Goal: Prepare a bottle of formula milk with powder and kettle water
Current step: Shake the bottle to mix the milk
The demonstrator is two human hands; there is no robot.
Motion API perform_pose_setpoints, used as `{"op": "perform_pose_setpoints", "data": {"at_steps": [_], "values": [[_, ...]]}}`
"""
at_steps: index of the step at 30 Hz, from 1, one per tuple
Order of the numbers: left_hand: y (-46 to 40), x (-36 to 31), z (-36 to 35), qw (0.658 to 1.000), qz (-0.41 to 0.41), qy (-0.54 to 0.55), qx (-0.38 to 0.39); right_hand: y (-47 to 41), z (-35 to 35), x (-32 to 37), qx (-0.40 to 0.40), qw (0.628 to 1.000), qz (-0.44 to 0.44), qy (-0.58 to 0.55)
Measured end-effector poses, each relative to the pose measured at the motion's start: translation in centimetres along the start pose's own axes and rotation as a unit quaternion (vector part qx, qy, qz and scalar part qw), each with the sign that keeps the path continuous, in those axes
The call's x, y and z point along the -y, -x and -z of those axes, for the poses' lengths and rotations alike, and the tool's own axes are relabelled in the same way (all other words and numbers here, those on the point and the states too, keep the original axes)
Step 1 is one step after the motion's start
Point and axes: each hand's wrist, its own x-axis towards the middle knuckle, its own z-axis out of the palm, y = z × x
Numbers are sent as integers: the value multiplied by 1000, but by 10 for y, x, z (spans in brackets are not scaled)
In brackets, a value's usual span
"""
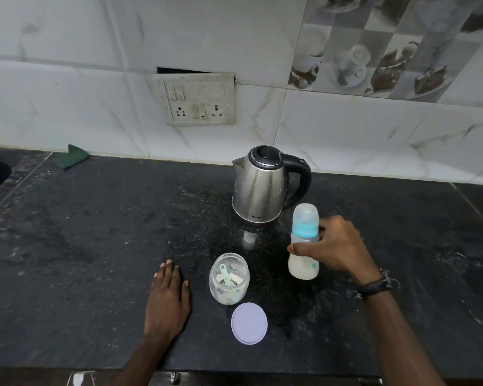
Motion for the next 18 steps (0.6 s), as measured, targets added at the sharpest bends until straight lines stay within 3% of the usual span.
{"op": "perform_pose_setpoints", "data": {"at_steps": [6,10,14,16,18], "values": [[-1,0,0,1000,1,0,1,-1,0,-5,30,990,19,-137],[-1,-1,1,1000,-2,-2,-1,0,-1,-7,2,995,26,-98],[0,0,1,1000,-3,-1,0,-2,0,-15,66,984,31,-163],[0,-1,1,1000,-2,-1,0,-3,0,-18,32,991,41,-126],[0,-1,1,1000,-1,0,2,-4,0,-19,37,983,54,-171]]}}
